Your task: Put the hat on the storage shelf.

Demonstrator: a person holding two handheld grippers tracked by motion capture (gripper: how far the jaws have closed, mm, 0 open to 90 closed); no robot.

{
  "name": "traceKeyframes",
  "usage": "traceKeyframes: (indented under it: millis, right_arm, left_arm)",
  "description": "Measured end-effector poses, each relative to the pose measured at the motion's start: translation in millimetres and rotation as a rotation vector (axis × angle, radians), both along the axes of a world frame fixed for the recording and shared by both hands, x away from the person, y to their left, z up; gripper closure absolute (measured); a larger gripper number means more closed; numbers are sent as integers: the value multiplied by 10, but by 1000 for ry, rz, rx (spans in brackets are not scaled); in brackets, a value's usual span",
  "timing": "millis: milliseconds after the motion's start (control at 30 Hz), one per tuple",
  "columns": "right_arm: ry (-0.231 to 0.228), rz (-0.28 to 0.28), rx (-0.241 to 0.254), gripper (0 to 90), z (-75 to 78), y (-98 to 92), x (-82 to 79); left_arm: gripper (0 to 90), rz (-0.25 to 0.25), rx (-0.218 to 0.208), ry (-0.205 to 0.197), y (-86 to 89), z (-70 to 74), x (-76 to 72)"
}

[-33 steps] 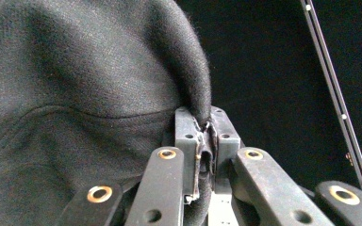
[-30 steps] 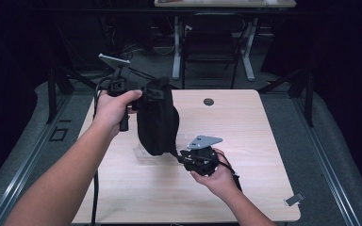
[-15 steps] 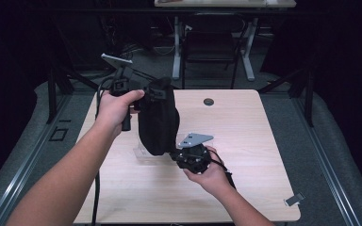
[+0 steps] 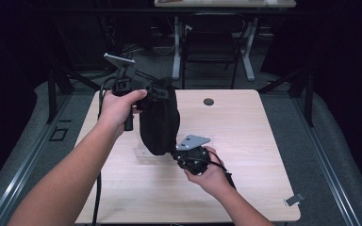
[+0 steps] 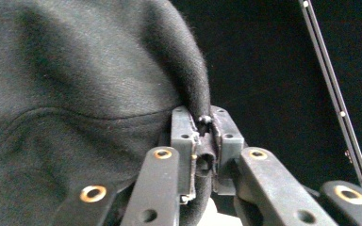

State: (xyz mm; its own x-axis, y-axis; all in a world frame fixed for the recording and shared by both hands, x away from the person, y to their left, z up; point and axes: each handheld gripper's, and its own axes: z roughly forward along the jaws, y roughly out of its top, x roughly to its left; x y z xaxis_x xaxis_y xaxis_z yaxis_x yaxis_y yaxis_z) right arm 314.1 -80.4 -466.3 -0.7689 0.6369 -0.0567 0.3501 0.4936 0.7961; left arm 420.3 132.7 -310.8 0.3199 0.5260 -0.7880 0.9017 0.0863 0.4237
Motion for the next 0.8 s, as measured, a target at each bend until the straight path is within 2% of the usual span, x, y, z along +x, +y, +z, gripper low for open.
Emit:
traceKeyframes:
  millis: [167,333,467,700,767,800]
  right_arm:
    - [-15,-3,-1,837,-10,-7,-13]
    - [-21,-23,0,848,-17,-33,-10]
    - [-2,-28,2,851,-45,-79,0]
    - [32,-55,-13,854,-168,-154,27]
    - [46,-53,15,853,-194,-194,32]
    - [54,-54,14,854,-195,-207,31]
  left_arm:
    - [744,10,-38,-19,46,32,-10]
    - [715,27,-42,-42,139,71,-24]
    - [716,39,-23,-49,228,71,-30]
    - [716,55,-3,-32,367,-17,-48]
    - [712,59,8,-28,408,-63,-53]
    - [707,66,15,-24,429,-86,-55]
